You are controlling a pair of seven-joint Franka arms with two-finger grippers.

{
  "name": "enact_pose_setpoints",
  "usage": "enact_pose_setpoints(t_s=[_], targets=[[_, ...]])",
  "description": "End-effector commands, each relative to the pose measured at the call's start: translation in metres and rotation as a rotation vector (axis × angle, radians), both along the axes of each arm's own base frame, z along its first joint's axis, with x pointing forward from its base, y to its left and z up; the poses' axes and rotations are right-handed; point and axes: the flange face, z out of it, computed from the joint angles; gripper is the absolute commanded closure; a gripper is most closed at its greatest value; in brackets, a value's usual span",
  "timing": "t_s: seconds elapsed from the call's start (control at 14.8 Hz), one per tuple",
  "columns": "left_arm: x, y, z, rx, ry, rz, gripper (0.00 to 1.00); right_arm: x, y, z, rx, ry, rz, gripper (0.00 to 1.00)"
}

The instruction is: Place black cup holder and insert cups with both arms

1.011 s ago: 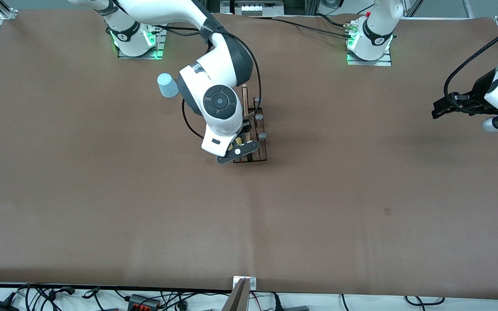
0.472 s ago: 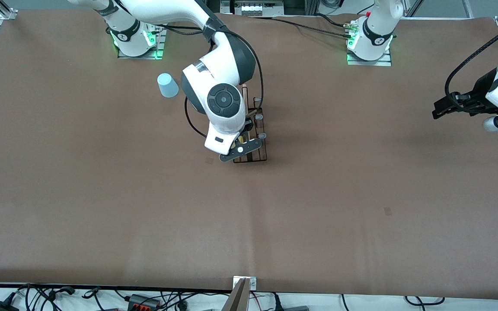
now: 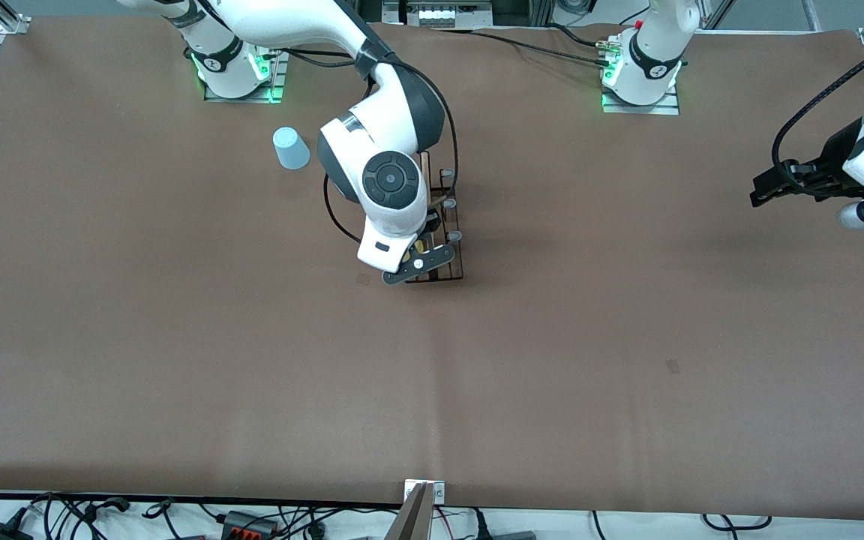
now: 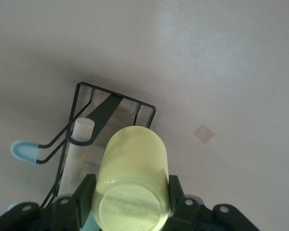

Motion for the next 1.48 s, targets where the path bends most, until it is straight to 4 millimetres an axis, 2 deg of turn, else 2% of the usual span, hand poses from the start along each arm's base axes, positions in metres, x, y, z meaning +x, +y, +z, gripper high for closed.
enact_pose_setpoints(t_s=[0.0, 0.27, 0.4, 0.54, 0.67, 0.88, 1.01, 1.28, 1.42], targets=[[0.002, 0.001, 0.005, -0.023, -0.011, -0.016, 0.0, -0.003, 0.003, 0.003, -0.007, -0.017, -0.018, 0.0], [0.002, 0.001, 0.005, -0.023, -0.011, -0.016, 0.0, -0.001, 0.001, 0.024, 0.003, -0.037, -0.045, 0.0], [0.002, 0.001, 0.006, -0.022, -0.013, -0.015, 0.0, 0.002, -0.005, 0.047, 0.022, -0.062, -0.057, 0.0], [0.002, 0.001, 0.006, -0.022, -0.011, -0.016, 0.0, 0.01, -0.02, 0.079, 0.041, -0.098, -0.079, 0.0], [0.002, 0.003, 0.006, -0.022, -0.011, -0.012, 0.0, 0.02, -0.041, 0.098, 0.028, -0.116, -0.111, 0.0], [-0.002, 0.004, 0.012, -0.016, -0.017, -0.007, 0.0, 0.039, -0.077, 0.122, 0.002, -0.157, -0.171, 0.0], [-0.002, 0.01, 0.011, -0.014, -0.014, 0.0, 0.0, 0.055, -0.109, 0.137, -0.006, -0.183, -0.21, 0.0], [-0.002, 0.002, 0.013, -0.015, -0.017, -0.014, 0.0, 0.086, -0.178, 0.142, -0.057, -0.186, -0.304, 0.0], [-0.003, 0.003, 0.012, -0.015, -0.013, -0.012, 0.0, 0.104, -0.221, 0.146, -0.054, -0.186, -0.343, 0.0]])
